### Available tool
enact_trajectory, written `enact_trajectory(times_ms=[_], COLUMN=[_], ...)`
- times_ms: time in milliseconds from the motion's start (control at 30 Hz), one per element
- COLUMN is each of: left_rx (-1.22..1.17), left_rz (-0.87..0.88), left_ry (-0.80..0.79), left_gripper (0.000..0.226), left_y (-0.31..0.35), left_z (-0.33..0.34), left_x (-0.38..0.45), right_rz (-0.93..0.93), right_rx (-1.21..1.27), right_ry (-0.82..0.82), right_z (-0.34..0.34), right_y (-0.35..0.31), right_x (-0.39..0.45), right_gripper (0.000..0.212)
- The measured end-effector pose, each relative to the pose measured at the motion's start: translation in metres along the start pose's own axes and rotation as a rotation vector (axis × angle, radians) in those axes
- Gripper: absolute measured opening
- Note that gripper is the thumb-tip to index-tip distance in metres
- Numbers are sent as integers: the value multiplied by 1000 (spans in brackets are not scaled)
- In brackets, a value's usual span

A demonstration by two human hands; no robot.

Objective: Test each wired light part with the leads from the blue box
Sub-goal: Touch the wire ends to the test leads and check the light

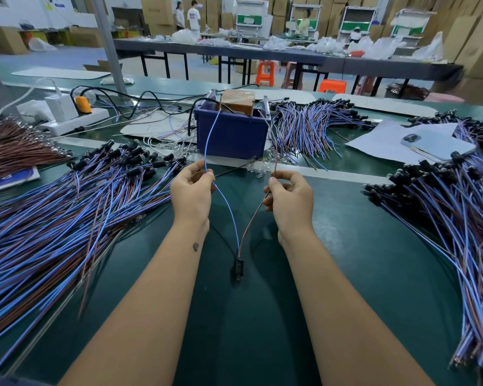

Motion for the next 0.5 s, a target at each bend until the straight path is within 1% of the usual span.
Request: enact_trajectory(times_ms=[500], left_rx=[7], left_rz=[-12], left_ry=[-4], left_gripper=[22], left_y=[-2], left_z=[0], left_x=[0], right_rz=[3], right_rx=[-24], right_ry=[-11], right_z=[1], right_y=[0], right_x=[0], right_gripper=[12])
Point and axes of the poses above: each hand's wrist, its own x-axis towards the middle knuckle, its own z-axis out of the palm, y = z × x, the point moved 9 cm from there along x, towards the middle knuckle, and after that the axes turned 14 degrees about -z, right-handed, at the moved point
